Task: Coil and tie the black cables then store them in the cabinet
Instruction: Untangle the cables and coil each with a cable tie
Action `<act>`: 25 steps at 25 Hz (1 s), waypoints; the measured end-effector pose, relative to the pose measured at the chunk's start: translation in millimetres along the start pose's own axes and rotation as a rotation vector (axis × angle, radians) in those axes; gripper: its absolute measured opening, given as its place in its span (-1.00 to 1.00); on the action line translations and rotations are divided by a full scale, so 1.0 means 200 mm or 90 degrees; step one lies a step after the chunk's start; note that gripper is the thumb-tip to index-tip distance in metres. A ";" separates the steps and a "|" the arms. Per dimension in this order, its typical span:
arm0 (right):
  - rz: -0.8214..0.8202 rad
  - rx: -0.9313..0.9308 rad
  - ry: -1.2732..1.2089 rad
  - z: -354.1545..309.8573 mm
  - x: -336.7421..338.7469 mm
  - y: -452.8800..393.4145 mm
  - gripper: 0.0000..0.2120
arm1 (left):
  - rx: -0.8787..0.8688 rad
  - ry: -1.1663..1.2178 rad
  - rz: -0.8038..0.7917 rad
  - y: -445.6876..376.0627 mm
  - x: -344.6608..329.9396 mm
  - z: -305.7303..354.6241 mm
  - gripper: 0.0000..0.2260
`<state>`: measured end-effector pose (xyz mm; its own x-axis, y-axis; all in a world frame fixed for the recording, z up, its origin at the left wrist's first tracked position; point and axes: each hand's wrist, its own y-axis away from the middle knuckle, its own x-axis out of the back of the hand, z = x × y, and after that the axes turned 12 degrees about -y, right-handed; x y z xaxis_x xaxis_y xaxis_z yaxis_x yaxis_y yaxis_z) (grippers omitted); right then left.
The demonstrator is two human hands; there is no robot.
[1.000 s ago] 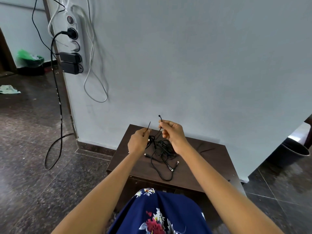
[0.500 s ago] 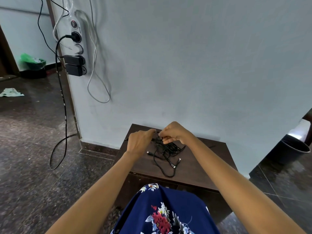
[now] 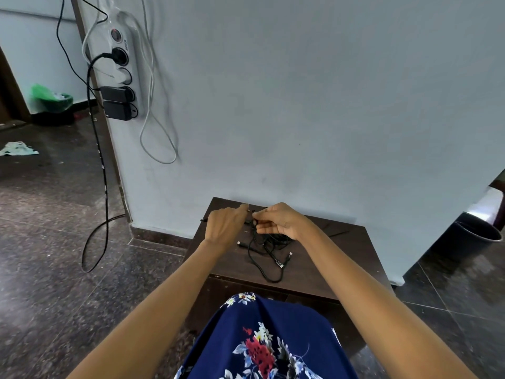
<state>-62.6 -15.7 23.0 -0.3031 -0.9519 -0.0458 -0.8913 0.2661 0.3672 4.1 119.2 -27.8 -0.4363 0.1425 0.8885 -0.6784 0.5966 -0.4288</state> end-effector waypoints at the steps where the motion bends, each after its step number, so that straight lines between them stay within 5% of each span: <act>1: 0.021 0.032 0.013 0.01 -0.01 -0.01 -0.91 | 0.070 0.092 -0.022 0.00 0.00 0.02 -0.71; 6: 0.170 0.141 -0.017 0.12 -0.04 -0.07 -0.84 | 0.207 0.717 -0.232 -0.04 0.01 0.09 -0.76; 11: 0.127 0.144 -0.044 0.15 -0.04 -0.07 -0.90 | 0.344 0.971 -0.381 -0.02 0.02 0.04 -0.82; 17: 0.209 0.309 0.175 0.18 -0.08 -0.07 -0.80 | 0.393 1.074 -0.452 -0.03 0.00 -0.01 -0.88; 25: 0.106 0.255 0.000 0.20 -0.16 -0.03 -0.91 | 0.363 1.097 -0.424 0.06 0.01 -0.14 -0.94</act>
<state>-61.0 18.9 -14.2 -0.4534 -0.8911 -0.0173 -0.8909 0.4537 -0.0203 11.6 147.7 -26.6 0.6545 0.7532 -0.0665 -0.7022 0.6381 0.3157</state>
